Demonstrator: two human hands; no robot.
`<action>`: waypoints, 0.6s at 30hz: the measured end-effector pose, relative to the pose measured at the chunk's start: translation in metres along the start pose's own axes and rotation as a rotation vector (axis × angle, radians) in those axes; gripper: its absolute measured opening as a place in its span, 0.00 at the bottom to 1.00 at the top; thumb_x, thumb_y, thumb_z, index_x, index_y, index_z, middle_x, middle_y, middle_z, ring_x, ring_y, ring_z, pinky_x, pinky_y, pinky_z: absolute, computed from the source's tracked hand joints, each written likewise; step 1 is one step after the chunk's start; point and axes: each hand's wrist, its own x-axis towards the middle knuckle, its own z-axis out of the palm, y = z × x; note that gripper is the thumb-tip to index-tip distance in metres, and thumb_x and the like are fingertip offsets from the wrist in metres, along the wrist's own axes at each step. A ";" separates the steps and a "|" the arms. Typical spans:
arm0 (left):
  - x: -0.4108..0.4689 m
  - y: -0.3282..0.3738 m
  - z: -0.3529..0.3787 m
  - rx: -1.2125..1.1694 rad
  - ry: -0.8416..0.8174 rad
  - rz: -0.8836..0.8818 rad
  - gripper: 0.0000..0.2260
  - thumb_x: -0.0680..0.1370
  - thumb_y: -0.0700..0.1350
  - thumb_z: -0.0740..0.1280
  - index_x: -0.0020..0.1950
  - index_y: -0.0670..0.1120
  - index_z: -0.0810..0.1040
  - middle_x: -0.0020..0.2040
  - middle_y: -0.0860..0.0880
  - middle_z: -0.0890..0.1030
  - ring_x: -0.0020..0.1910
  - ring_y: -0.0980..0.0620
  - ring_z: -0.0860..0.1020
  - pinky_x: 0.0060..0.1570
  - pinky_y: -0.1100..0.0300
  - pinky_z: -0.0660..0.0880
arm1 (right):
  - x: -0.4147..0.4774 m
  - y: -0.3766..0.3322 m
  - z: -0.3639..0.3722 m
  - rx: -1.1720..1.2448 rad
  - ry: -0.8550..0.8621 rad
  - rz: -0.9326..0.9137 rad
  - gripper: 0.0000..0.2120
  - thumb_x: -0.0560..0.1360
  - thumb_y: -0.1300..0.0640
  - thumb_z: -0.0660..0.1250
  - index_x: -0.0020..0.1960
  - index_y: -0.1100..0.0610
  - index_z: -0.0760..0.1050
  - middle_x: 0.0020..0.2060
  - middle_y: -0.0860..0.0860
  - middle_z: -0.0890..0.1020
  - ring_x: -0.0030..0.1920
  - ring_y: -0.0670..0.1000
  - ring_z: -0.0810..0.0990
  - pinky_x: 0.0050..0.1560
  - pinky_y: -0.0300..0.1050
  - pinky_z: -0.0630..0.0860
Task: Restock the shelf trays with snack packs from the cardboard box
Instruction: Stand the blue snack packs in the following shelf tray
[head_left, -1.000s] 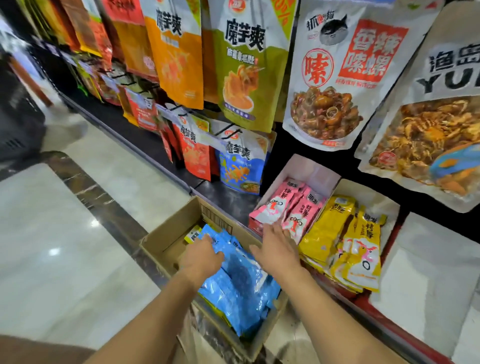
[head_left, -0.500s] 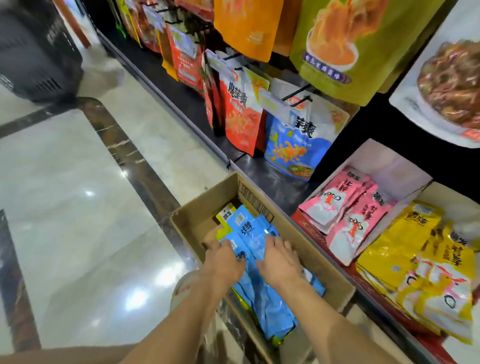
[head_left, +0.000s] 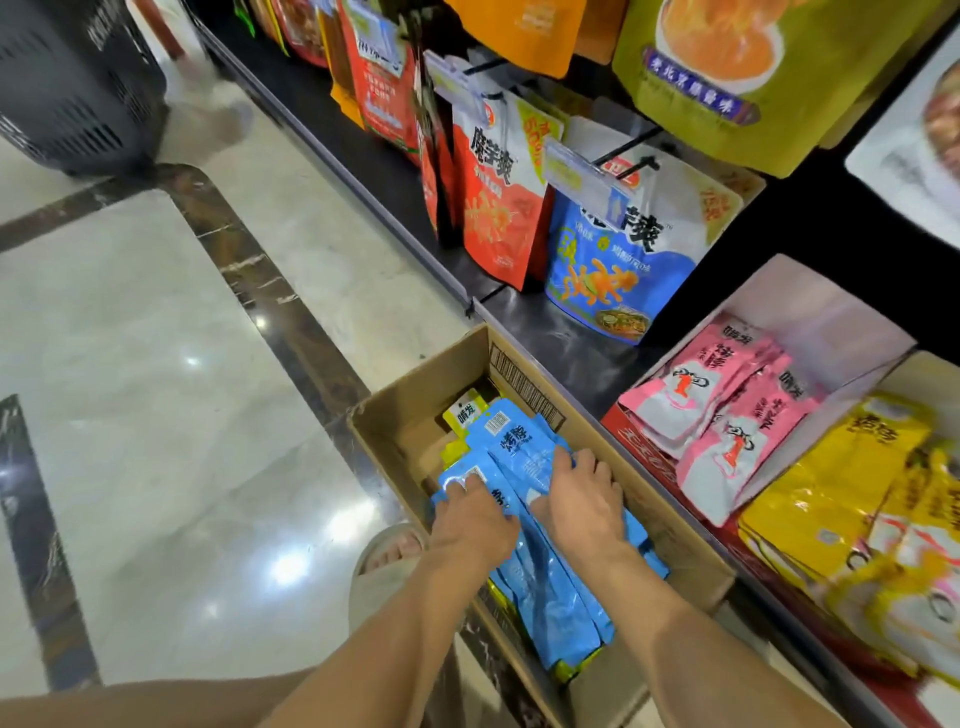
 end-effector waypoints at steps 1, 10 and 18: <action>-0.001 0.003 0.006 0.006 -0.029 -0.021 0.30 0.80 0.56 0.63 0.75 0.41 0.59 0.73 0.41 0.63 0.72 0.39 0.65 0.68 0.49 0.67 | -0.004 0.003 -0.003 0.022 0.002 0.003 0.31 0.75 0.45 0.67 0.73 0.57 0.63 0.61 0.56 0.72 0.60 0.60 0.72 0.54 0.53 0.75; -0.014 0.033 0.050 0.126 -0.034 -0.137 0.49 0.75 0.69 0.61 0.80 0.44 0.37 0.81 0.44 0.43 0.76 0.33 0.50 0.71 0.46 0.61 | -0.047 0.032 -0.032 0.125 0.082 0.007 0.33 0.76 0.46 0.68 0.75 0.57 0.61 0.64 0.58 0.72 0.62 0.59 0.74 0.58 0.51 0.75; -0.012 0.041 0.067 0.121 0.043 -0.166 0.51 0.74 0.69 0.63 0.80 0.47 0.34 0.81 0.50 0.39 0.75 0.34 0.50 0.67 0.47 0.67 | -0.063 0.063 -0.041 0.220 0.120 0.027 0.32 0.76 0.46 0.67 0.75 0.56 0.61 0.63 0.57 0.72 0.62 0.59 0.73 0.55 0.51 0.75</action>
